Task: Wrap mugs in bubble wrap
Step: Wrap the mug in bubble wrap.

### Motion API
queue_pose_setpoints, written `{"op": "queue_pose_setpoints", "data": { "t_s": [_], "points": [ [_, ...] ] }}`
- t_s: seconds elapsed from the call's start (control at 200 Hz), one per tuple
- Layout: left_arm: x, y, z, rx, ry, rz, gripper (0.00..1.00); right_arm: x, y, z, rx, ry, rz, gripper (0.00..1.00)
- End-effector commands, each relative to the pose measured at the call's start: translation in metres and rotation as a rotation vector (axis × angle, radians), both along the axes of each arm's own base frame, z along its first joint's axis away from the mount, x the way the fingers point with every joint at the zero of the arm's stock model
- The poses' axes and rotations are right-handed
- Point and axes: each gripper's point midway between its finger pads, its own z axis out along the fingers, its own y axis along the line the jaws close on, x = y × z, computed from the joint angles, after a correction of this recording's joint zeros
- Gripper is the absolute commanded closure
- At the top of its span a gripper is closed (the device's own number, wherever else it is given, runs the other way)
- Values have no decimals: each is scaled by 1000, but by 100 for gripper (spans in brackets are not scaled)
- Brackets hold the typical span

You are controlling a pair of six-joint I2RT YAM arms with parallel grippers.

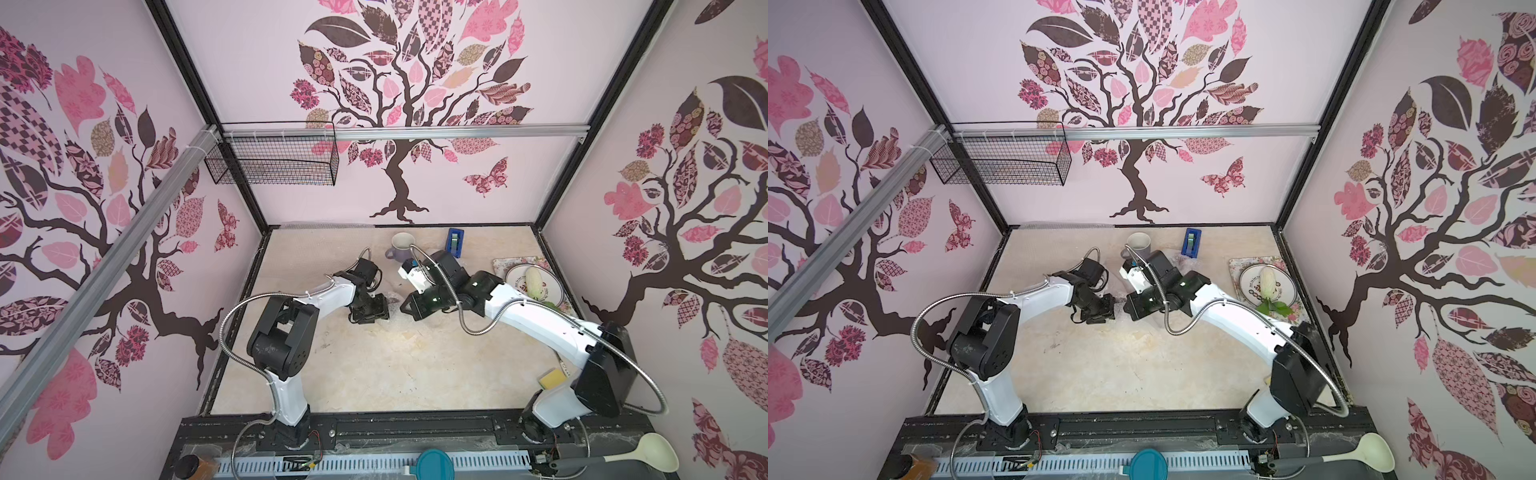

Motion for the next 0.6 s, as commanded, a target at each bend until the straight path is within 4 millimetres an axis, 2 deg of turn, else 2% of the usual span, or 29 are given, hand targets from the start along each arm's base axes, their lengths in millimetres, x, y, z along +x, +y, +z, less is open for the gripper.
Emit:
{"op": "queue_pose_setpoints", "data": {
  "t_s": [0.0, 0.155, 0.265, 0.4, 0.48, 0.595],
  "points": [
    [3, 4, -9, 37, -28, -41, 43, 21, 13, -21, -62, -24, 19, 100],
    [9, -3, -1, 13, -73, -71, 45, 38, 31, -45, -83, 20, 23, 100],
    [14, -6, 11, -7, -115, -81, 45, 50, 31, -62, -113, 36, 1, 100],
    [21, -8, 38, -47, -196, -75, 39, 62, 22, -81, -135, 81, -28, 100],
    [23, -10, 56, -96, -246, -62, 39, 66, 21, -85, -130, 90, -30, 100],
    [33, 1, 85, -112, -319, -1, 35, 67, 26, -90, -128, 109, -20, 100]
  ]
}}
